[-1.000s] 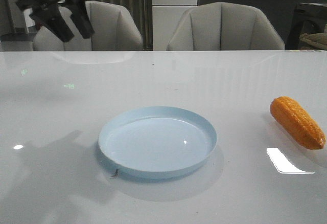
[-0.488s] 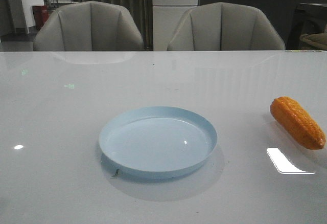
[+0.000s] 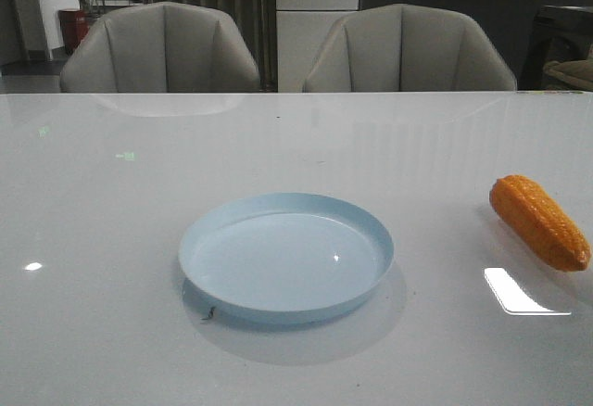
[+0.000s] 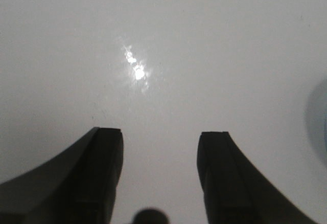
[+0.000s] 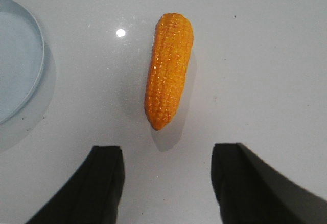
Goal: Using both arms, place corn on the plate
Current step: 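Move the right gripper down over the orange corn and grasp it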
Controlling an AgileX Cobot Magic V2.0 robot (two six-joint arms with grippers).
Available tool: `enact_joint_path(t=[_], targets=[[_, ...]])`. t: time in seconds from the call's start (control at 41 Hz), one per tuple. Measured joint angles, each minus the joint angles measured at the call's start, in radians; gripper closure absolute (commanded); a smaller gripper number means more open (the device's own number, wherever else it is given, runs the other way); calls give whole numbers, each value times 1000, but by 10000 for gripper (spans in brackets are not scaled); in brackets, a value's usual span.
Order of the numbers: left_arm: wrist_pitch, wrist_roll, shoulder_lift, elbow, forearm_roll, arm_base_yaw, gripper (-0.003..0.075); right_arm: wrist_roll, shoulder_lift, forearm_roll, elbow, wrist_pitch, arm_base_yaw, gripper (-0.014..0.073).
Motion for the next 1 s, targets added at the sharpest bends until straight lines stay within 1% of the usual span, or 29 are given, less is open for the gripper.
enact_joint_path(t=[0.122,0.268,0.39,0.537,0.805,1.0], targets=[[-42,2,-66,149,-6,0,319,0,0,0,0,2,0,105],[-53,2,-120,245,-20,0,319,0,4,0,0,15,0,105],[-68,2,-144,257,-24,0,319,0,34,0,-7,18,0,105],[-76,4,-151,257,-26,0,319,0,116,0,-73,39,0,105],[-79,4,-151,257,-28,0,319,0,344,-19,-292,94,0,105],[-79,4,-151,257,-28,0,319,0,520,-20,-445,170,0,105]])
